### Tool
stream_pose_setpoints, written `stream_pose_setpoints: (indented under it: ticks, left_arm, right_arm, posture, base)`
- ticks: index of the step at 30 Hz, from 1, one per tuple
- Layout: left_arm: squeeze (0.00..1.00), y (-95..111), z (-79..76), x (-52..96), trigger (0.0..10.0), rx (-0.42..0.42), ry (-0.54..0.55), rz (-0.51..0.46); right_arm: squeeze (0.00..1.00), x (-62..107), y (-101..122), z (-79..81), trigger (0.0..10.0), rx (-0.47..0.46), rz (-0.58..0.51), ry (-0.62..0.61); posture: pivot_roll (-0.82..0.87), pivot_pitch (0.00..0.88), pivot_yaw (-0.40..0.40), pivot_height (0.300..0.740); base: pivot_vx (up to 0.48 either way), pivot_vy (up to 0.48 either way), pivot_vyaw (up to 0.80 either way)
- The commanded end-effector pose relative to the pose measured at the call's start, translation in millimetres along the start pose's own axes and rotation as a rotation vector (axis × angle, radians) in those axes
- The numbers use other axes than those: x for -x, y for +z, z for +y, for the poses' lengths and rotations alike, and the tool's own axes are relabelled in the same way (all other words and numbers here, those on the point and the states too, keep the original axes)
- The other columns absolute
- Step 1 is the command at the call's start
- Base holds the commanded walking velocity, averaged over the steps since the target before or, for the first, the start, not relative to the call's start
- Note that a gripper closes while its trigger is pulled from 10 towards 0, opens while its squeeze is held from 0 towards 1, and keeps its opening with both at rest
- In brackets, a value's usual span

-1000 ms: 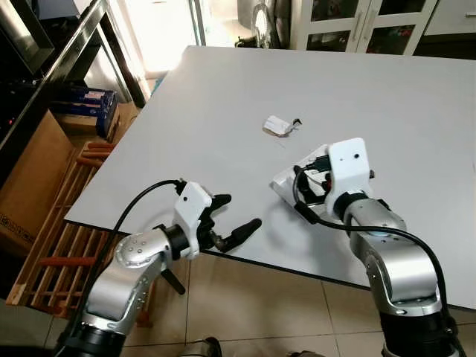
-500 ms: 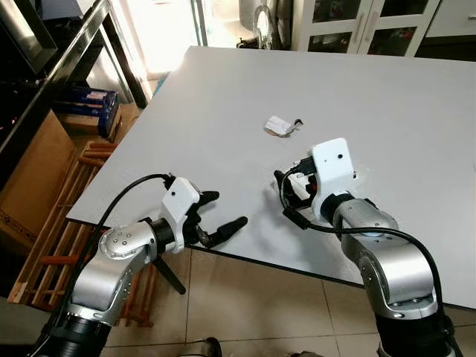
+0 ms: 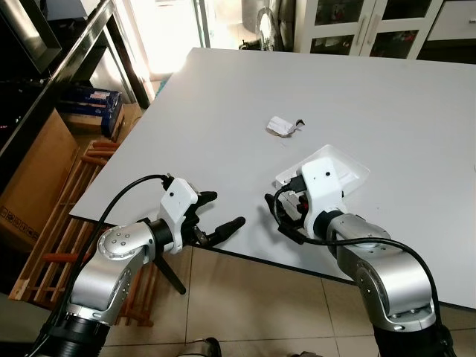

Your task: Picking trash to rubbish bin

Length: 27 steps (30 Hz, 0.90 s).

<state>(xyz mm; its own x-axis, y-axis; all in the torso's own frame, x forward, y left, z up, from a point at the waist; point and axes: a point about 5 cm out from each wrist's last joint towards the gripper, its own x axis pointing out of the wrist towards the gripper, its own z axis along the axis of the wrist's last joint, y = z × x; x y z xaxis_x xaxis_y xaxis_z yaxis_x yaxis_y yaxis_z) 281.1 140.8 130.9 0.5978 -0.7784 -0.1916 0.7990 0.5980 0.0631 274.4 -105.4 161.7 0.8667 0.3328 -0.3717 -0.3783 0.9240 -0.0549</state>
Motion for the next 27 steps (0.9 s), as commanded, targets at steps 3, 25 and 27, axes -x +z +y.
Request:
stream_pose_setpoints:
  ticks: [3,25,27]
  left_arm:
    - [0.00,-0.7,2.4,1.7,10.0,-0.007,0.003,0.009]
    - [0.00,0.1,0.0,0.8,10.0,-0.019,-0.039,0.011]
    - [0.00,-0.2,-0.3,0.8,10.0,-0.018,-0.039,0.012]
  right_arm:
    - [0.00,4.8,3.1,8.6,10.0,-0.006,-0.011,0.048]
    - [0.00,4.8,-34.9,-5.1,10.0,0.070,0.125,0.003]
    - [0.00,4.1,-34.1,-10.1,10.0,0.094,0.115,-0.017]
  posture:
    - [0.00,0.113,0.084,0.740]
    - [0.00,0.118,0.090,0.740]
    - [0.00,0.118,0.090,0.740]
  base:
    - [0.000,0.000,0.00]
    - [0.000,0.000,0.00]
    - [0.000,0.000,0.00]
